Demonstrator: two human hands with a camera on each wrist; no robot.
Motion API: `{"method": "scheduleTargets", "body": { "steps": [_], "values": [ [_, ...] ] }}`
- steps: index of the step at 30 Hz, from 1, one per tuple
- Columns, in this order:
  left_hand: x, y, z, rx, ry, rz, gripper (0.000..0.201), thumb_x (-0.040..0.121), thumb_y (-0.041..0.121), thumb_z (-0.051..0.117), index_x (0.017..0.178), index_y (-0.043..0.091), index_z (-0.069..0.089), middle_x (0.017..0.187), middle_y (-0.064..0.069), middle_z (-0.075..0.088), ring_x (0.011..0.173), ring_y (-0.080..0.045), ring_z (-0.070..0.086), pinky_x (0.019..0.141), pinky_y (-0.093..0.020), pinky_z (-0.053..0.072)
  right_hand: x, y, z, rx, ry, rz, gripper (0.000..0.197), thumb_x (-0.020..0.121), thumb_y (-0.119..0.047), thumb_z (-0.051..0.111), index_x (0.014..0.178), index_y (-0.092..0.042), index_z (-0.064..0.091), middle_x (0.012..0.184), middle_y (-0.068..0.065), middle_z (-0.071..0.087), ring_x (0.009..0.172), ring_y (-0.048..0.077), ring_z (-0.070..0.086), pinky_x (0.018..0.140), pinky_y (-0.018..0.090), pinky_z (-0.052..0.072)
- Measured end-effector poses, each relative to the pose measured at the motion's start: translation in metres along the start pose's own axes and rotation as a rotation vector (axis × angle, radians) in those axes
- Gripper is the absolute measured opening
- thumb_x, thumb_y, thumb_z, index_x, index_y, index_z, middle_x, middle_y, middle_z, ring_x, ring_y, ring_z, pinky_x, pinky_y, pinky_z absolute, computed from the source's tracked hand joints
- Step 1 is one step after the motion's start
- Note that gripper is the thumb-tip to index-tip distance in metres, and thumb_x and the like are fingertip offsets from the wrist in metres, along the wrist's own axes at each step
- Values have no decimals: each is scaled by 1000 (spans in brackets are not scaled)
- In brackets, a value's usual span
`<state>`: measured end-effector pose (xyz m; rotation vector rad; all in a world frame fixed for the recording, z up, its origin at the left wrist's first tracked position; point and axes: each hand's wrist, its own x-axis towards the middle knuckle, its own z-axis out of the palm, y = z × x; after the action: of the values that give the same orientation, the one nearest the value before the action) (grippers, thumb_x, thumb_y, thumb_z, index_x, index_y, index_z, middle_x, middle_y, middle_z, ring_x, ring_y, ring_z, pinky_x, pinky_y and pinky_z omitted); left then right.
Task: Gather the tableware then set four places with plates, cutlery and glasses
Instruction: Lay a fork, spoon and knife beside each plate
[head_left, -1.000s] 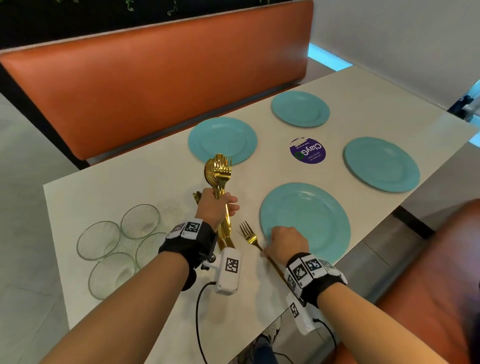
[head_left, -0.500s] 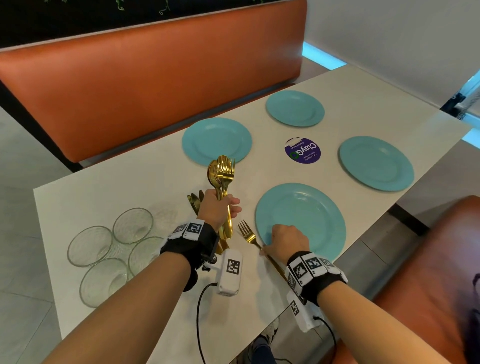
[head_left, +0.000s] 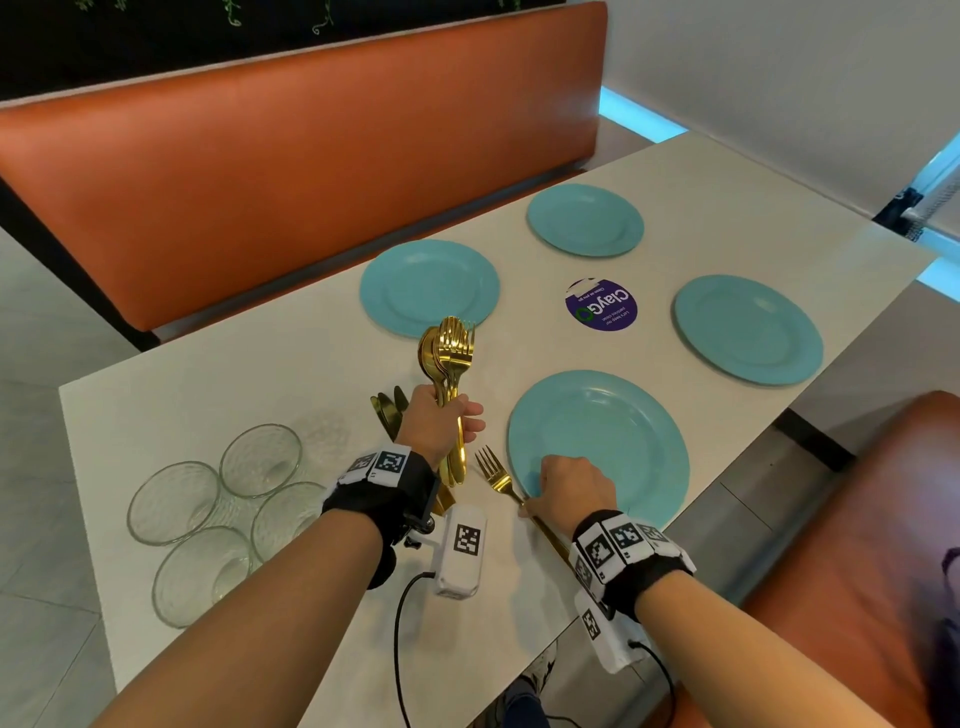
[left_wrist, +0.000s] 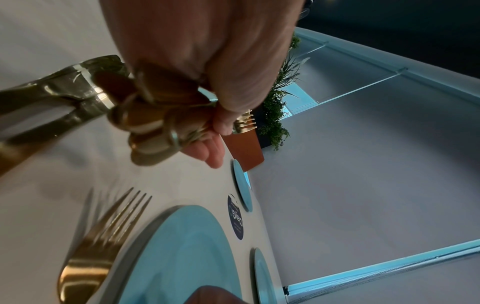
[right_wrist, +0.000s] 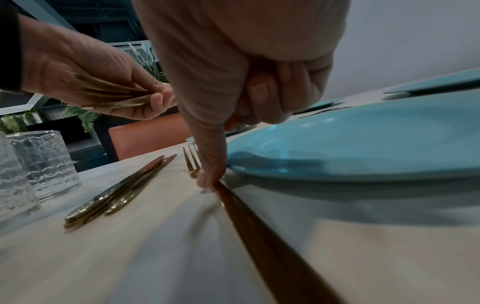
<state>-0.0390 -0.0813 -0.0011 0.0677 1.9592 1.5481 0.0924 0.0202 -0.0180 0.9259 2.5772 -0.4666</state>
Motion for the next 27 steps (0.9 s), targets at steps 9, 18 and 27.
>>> {"method": "scheduleTargets", "body": {
  "steps": [9,18,27],
  "values": [
    [-11,11,3,-38,-115,16,13,98,15,47,105,7,54,93,-4,66,73,-11,61,66,-21,50,7,-10,-36,397,101,-62,29,79,-48,68,83,-20,60,76,-6,56,78,13,54,70,26,45],
    [-20,45,31,2,-279,100,17,90,6,59,105,7,49,78,-3,66,59,-11,60,53,-20,45,20,-19,-108,701,117,-82,23,86,-37,65,84,-15,70,75,1,63,52,11,52,46,20,40],
    [-15,61,54,-33,-354,137,5,98,10,47,101,13,50,82,-3,65,62,-10,61,56,-19,48,32,1,-121,839,112,5,22,86,-24,64,66,-17,61,62,2,59,50,15,50,45,24,38]
  ]
}}
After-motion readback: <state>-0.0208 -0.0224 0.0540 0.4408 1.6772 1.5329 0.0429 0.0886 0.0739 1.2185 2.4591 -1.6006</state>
